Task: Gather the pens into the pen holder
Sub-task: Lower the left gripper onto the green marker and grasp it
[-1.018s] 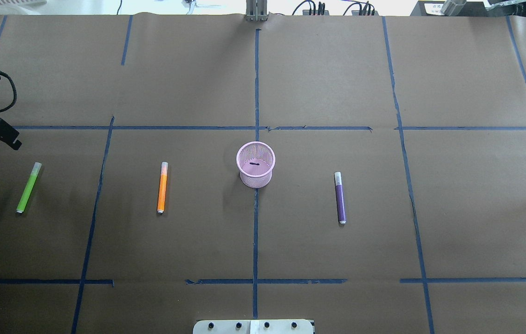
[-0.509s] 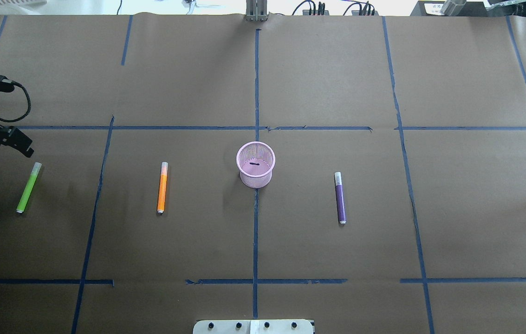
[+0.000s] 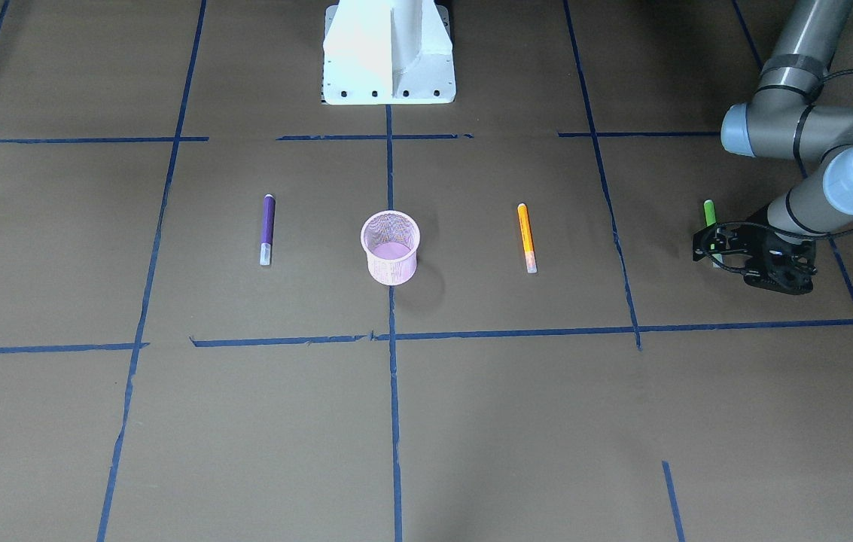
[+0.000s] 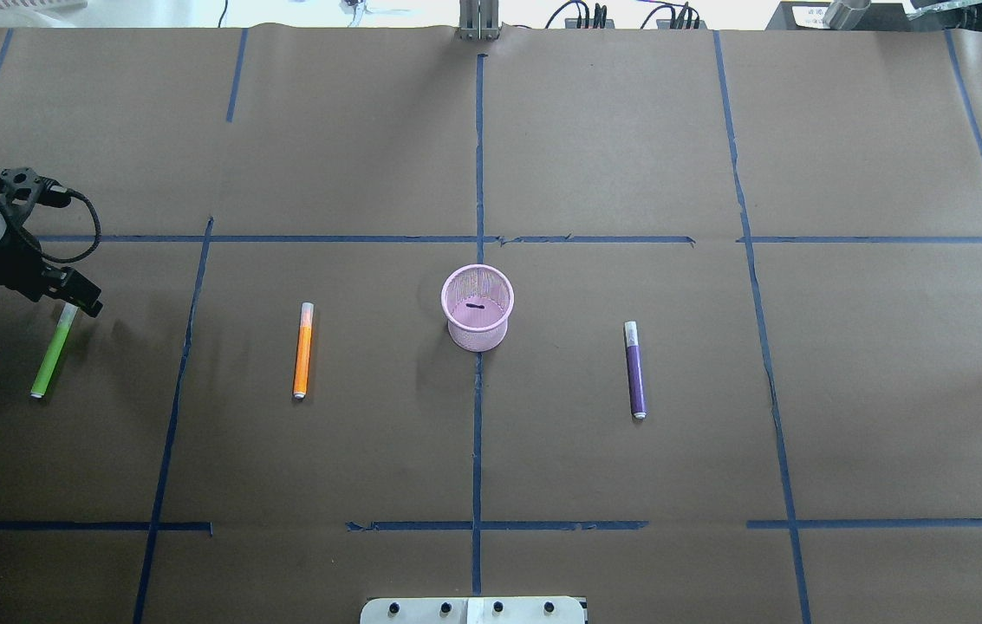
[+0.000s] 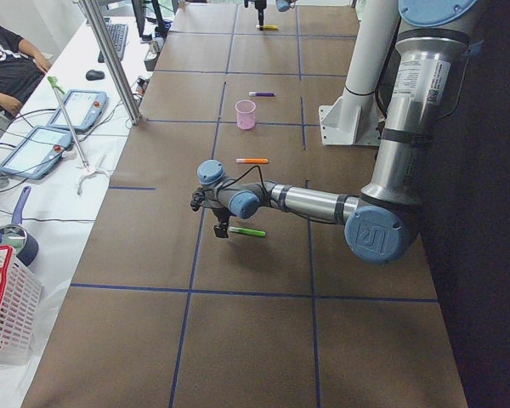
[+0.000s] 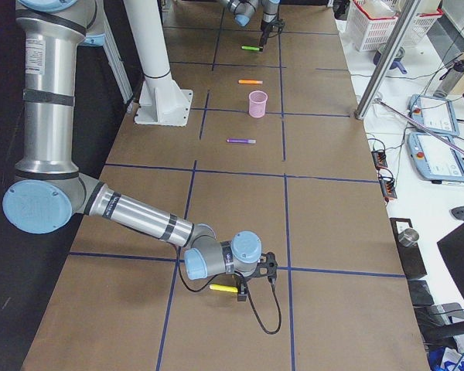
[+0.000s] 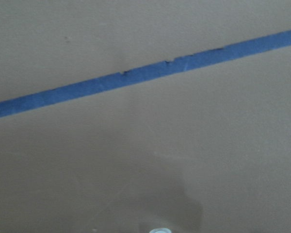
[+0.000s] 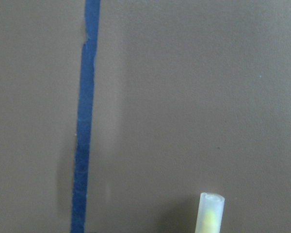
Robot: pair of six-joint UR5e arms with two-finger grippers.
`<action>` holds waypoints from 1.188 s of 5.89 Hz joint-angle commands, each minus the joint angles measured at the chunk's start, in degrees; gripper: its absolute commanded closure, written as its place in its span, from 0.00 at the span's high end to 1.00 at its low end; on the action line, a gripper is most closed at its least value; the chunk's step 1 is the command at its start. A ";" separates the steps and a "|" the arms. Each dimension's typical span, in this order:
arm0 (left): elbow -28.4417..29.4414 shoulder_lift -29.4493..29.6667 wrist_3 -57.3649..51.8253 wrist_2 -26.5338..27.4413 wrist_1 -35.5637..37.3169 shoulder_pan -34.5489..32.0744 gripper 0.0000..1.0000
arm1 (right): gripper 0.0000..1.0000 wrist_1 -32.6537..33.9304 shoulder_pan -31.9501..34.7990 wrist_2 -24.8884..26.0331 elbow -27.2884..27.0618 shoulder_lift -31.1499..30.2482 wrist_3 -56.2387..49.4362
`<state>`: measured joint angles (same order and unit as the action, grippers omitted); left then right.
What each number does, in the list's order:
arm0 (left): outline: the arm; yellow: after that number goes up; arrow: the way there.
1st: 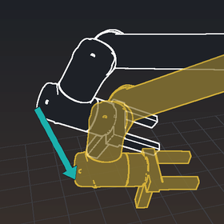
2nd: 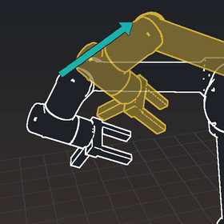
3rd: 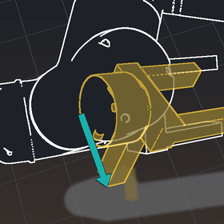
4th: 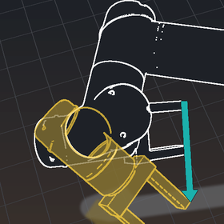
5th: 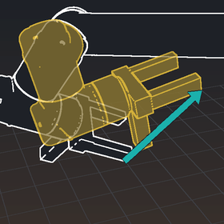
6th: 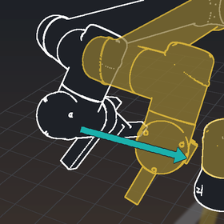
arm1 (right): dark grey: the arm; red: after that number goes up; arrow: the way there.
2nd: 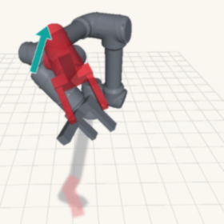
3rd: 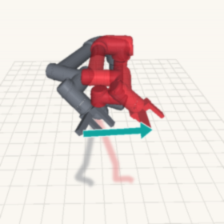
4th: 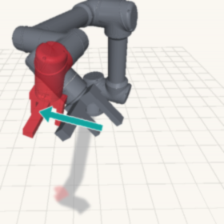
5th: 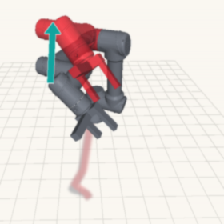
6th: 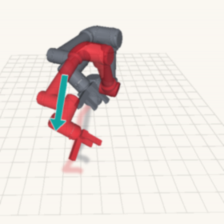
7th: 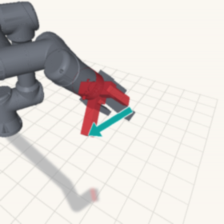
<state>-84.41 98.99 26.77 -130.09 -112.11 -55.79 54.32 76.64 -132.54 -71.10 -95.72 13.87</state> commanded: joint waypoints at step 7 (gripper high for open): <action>-0.23 0.76 0.38 0.19 0.23 0.33 0.03 | 1.00 0.00 -0.09 0.18 0.09 0.10 0.10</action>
<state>-84.58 99.46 27.10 -129.85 -111.97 -55.46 54.31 76.56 -132.37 -71.03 -95.62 13.97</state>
